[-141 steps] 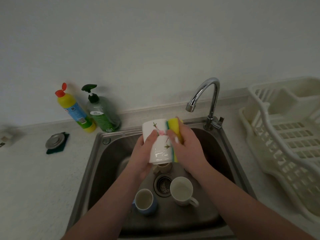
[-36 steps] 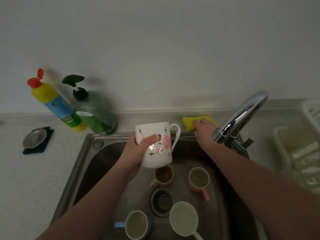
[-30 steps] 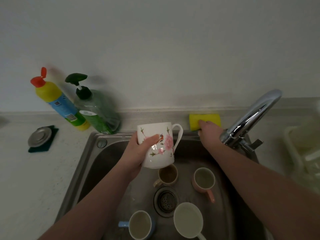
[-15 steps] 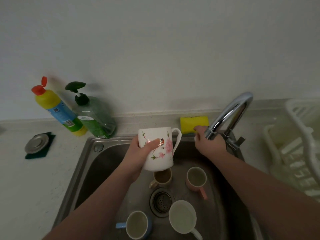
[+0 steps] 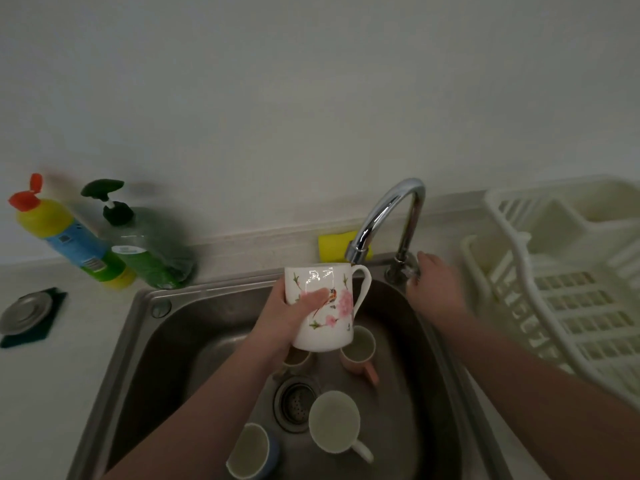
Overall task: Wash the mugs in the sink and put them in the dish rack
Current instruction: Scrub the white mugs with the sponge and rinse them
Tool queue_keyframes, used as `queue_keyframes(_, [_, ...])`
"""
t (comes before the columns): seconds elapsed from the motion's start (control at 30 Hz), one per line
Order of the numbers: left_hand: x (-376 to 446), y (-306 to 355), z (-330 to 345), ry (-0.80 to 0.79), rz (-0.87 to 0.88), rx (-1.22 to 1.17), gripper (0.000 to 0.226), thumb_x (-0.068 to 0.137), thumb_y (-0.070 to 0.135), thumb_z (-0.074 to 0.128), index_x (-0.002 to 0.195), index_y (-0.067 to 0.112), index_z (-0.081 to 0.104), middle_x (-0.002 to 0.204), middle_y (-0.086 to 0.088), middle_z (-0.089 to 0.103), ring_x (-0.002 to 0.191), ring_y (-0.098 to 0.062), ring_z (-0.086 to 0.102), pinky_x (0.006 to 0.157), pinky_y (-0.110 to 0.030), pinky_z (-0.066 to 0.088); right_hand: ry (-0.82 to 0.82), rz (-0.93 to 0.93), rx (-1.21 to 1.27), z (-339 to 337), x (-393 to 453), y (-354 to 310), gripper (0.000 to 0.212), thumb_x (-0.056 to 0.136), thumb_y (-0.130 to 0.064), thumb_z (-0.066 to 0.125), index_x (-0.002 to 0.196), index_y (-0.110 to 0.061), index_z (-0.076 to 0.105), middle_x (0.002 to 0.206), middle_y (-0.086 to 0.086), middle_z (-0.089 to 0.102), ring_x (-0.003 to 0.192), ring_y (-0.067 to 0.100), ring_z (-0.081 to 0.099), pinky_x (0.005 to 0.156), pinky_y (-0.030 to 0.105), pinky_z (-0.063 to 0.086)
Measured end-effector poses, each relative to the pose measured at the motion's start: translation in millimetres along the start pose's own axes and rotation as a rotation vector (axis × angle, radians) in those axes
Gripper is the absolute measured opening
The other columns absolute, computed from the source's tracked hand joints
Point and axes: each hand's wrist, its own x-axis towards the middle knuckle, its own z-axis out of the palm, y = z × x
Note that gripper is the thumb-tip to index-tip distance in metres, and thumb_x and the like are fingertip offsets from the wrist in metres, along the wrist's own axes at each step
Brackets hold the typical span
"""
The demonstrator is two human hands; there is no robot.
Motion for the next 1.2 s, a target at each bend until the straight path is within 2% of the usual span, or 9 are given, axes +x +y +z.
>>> queue_keyframes(0.17, [-6, -1, 6, -0.007, 0.005, -0.017, 0.057, 0.062, 0.029, 0.073, 0.115, 0.015, 0.058, 0.106, -0.011, 0.072, 0.094, -0.028, 0.071, 0.072, -0.042, 0.060, 0.034, -0.011, 0.071, -2, -7, 1, 0.045, 0.088, -0.006, 0.051, 0.133, -0.001, 0.048, 0.130, 0.019, 0.054, 0.116, 0.034, 0.052, 0.097, 0.033, 0.037])
queue_keyframes(0.43, [-9, 0, 7, -0.034, 0.014, -0.062, 0.050, 0.063, 0.026, 0.072, 0.111, 0.016, 0.058, 0.102, -0.009, 0.073, 0.091, -0.026, 0.072, 0.070, -0.038, 0.060, -0.023, -0.003, -0.028, 4, -23, -22, 0.033, 0.092, -0.023, 0.047, 0.119, -0.011, 0.060, 0.119, 0.010, 0.061, 0.106, 0.026, 0.057, 0.091, 0.033, 0.044])
queue_keyframes(0.5, [-10, 0, 8, -0.058, 0.020, -0.070, 0.048, 0.068, 0.024, 0.076, 0.112, 0.014, 0.059, 0.105, -0.013, 0.072, 0.093, -0.028, 0.071, 0.071, -0.041, 0.059, 0.035, 0.028, 0.198, 1, -27, -37, 0.026, 0.093, -0.023, 0.048, 0.109, -0.011, 0.066, 0.107, 0.008, 0.066, 0.095, 0.023, 0.058, 0.087, 0.032, 0.046])
queue_keyframes(0.63, [-10, -4, 7, -0.095, 0.031, -0.169, 0.054, 0.069, 0.025, 0.074, 0.118, 0.008, 0.058, 0.107, -0.019, 0.071, 0.091, -0.032, 0.071, 0.066, -0.040, 0.058, -0.047, 0.274, 0.929, -15, -44, -82, 0.025, 0.098, -0.027, 0.044, 0.092, -0.011, 0.062, 0.091, 0.011, 0.065, 0.083, 0.024, 0.060, 0.081, 0.039, 0.049])
queue_keyframes(0.77, [-13, -5, -1, -0.130, 0.023, -0.261, 0.046, 0.076, 0.025, 0.061, 0.118, 0.006, 0.058, 0.106, -0.021, 0.070, 0.088, -0.030, 0.071, 0.066, -0.039, 0.058, -0.034, 0.245, 0.953, -14, -49, -105, 0.014, 0.093, -0.024, 0.052, 0.080, -0.018, 0.050, 0.076, 0.001, 0.055, 0.075, 0.018, 0.054, 0.068, 0.033, 0.046])
queue_keyframes(0.93, [-18, -5, -20, -0.106, 0.012, -0.253, 0.058, 0.077, 0.030, 0.062, 0.128, 0.005, 0.053, 0.116, -0.023, 0.066, 0.101, -0.037, 0.067, 0.079, -0.049, 0.057, -0.112, 0.242, 0.967, -14, -48, -121, 0.031, 0.091, -0.038, 0.058, 0.080, -0.012, 0.046, 0.078, 0.004, 0.051, 0.078, 0.018, 0.052, 0.077, 0.036, 0.047])
queue_keyframes(1.03, [-21, -7, -25, -0.104, 0.021, -0.213, 0.069, 0.073, 0.040, 0.069, 0.131, 0.006, 0.052, 0.118, -0.022, 0.066, 0.108, -0.040, 0.063, 0.089, -0.054, 0.053, -0.158, 0.339, 1.089, -9, -47, -126, 0.024, 0.088, -0.034, 0.059, 0.075, -0.015, 0.050, 0.076, 0.007, 0.054, 0.077, 0.022, 0.055, 0.072, 0.035, 0.046])
queue_keyframes(1.13, [-23, -5, -19, -0.109, -0.026, -0.238, 0.074, 0.072, 0.047, 0.074, 0.130, 0.006, 0.052, 0.119, -0.021, 0.066, 0.107, -0.039, 0.064, 0.084, -0.050, 0.056, -0.171, 0.424, 1.166, -7, -47, -124, 0.021, 0.083, -0.032, 0.061, 0.073, -0.014, 0.059, 0.073, 0.014, 0.061, 0.072, 0.029, 0.060, 0.067, 0.039, 0.050])
queue_keyframes(1.2, [-22, -3, -10, -0.118, -0.073, -0.238, 0.078, 0.070, 0.055, 0.071, 0.129, 0.007, 0.054, 0.117, -0.020, 0.067, 0.106, -0.037, 0.065, 0.083, -0.049, 0.057, -0.159, 0.485, 1.216, -10, -47, -117, 0.025, 0.085, -0.029, 0.063, 0.067, -0.014, 0.054, 0.063, 0.009, 0.055, 0.059, 0.023, 0.052, 0.054, 0.032, 0.043])
